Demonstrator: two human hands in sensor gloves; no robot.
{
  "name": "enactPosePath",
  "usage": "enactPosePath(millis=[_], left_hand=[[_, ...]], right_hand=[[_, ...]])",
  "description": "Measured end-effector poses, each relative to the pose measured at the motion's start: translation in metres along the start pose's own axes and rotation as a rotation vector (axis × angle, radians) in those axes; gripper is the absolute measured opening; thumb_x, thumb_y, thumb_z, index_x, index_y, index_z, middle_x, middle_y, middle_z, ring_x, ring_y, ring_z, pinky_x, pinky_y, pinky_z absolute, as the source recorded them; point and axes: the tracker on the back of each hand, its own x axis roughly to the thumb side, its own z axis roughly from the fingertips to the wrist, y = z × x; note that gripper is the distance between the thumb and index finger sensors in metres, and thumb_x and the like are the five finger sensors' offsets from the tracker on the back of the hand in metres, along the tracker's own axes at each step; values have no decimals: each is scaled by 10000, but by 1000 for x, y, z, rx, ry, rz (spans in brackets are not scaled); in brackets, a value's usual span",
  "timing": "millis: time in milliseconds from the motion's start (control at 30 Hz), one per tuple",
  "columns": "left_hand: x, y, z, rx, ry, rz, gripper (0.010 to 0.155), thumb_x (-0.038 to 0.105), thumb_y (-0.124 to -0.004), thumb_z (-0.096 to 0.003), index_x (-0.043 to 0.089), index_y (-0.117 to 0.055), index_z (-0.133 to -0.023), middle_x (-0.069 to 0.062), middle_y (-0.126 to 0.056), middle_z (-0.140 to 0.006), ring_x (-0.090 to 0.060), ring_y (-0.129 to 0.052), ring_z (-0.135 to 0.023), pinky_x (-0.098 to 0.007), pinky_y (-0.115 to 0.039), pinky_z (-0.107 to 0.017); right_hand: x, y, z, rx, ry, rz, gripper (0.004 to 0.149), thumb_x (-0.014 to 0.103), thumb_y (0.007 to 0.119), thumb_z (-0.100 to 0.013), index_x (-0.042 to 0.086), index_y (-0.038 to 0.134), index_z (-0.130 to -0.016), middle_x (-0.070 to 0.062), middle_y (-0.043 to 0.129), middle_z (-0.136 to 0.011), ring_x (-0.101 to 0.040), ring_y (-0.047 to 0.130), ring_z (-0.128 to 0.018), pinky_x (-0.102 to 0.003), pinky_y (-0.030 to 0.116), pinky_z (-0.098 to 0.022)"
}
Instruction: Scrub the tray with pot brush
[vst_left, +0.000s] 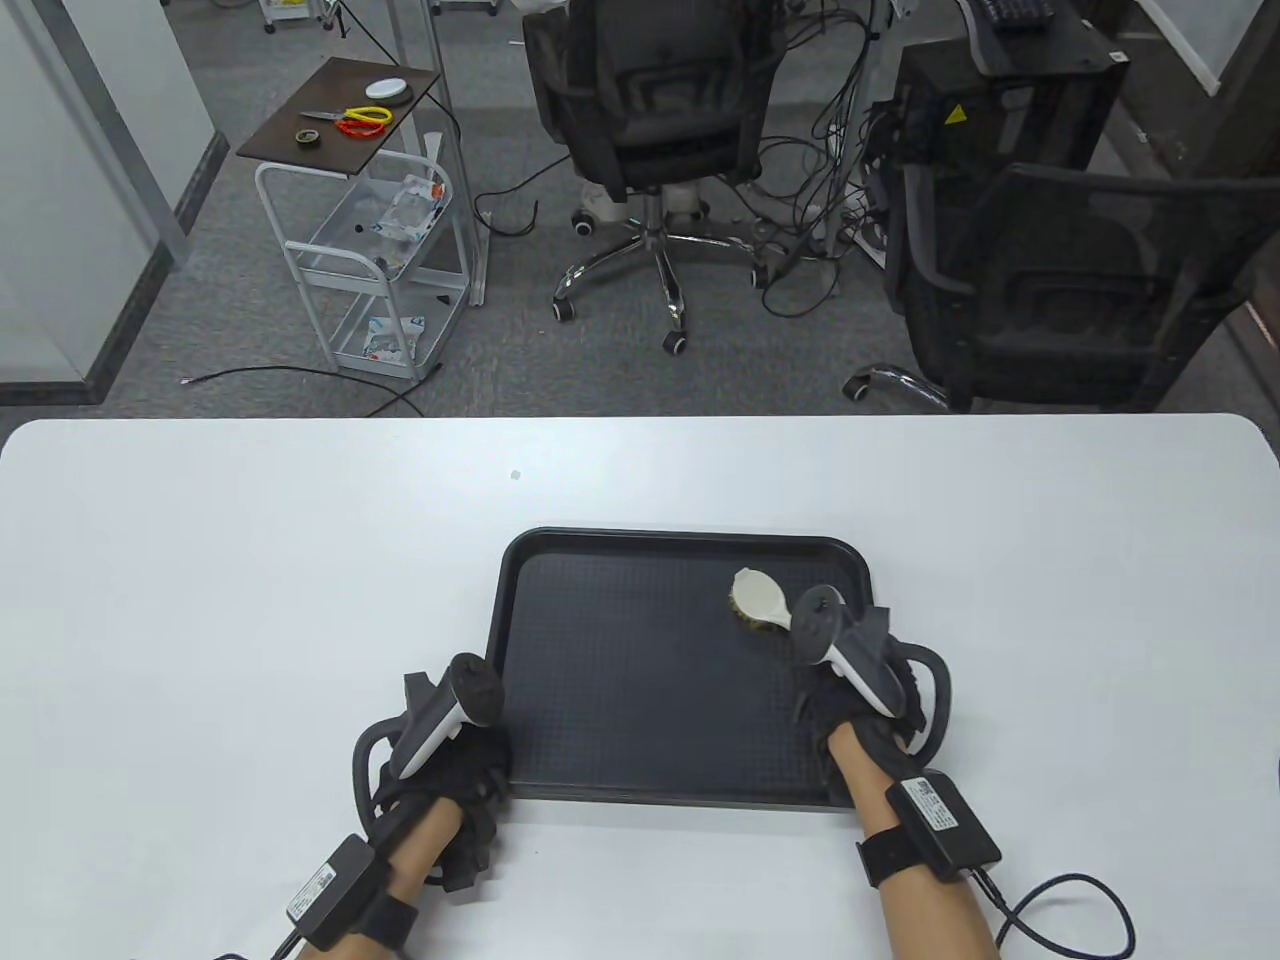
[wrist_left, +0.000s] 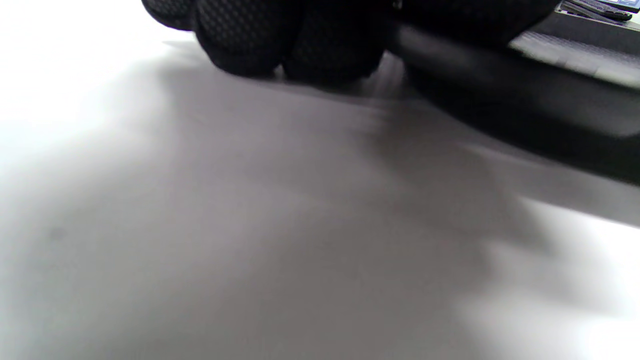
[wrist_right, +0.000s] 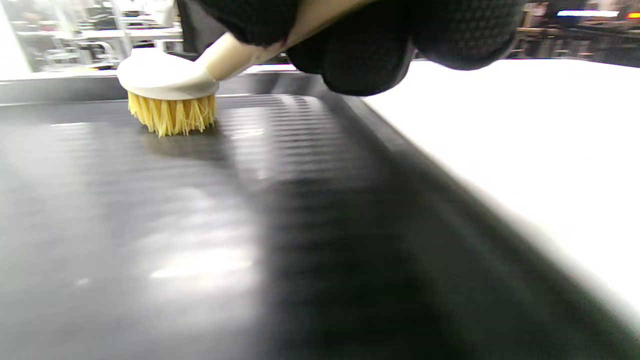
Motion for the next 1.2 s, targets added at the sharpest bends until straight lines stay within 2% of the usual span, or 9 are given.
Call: enactPosePath(millis=[167, 333, 500, 667, 933, 1067, 1200], left_hand=[[0, 0, 0, 0, 0, 0, 766, 492, -698, -469, 164, -347, -1065, -3, -779, -642, -213, -787, -603, -519, -519, -706], [0, 0, 0, 0, 1, 2, 766, 492, -698, -469, 165, -346, -1065, -3, -779, -643, -212, -787, -603, -518, -519, -707], [0, 0, 0, -1, 1, 1, 764, 492, -698, -469, 165, -347, -1064, -2, -779, -643, -212, -787, -604, -518, -518, -707], [0, 0, 0, -1, 1, 1, 766, 492, -699, -469, 164, -347, -1065, -3, -780, -642, -213, -787, -603, -519, -518, -706], [0, 0, 0, -3, 0, 2, 766, 491, -699, -469, 164, -346, -1065, -3, -779, -642, -213, -787, -603, -519, -518, -707], [0, 0, 0, -3, 0, 2, 765, 491, -699, -469, 163, -347, -1065, -4, -779, -643, -214, -786, -604, -519, -517, -707], [0, 0, 0, -3, 0, 2, 766, 492, -699, -468, 164, -348, -1064, -3, -780, -642, -213, -788, -603, -518, -519, -706]], right_hand=[[-34, -9, -6, -9, 103, 34, 521, 237, 788, -473, 306, 697, -981, -90, 742, -961, -280, 904, -704, -487, 798, -507], [-26, -16, -3, -12, 93, 50, 522, 236, 787, -477, 298, 698, -987, -91, 734, -969, -281, 886, -710, -482, 778, -512], [14, -26, 13, -54, -25, 14, 530, 245, 779, -482, 294, 677, -1000, -85, 724, -976, -273, 883, -711, -472, 778, -510], [77, -26, 36, -64, -190, 6, 534, 250, 771, -487, 293, 664, -1008, -80, 714, -982, -268, 877, -717, -467, 777, -514], [173, -3, 67, -11, -365, -34, 536, 254, 760, -492, 301, 648, -1014, -70, 701, -992, -261, 868, -731, -463, 772, -527], [199, 11, 76, 15, -408, -21, 537, 254, 756, -492, 304, 643, -1015, -68, 697, -995, -258, 866, -735, -462, 771, -529], [211, 22, 82, 31, -437, -10, 538, 255, 752, -492, 303, 639, -1015, -70, 696, -994, -257, 867, -736, -462, 773, -530]])
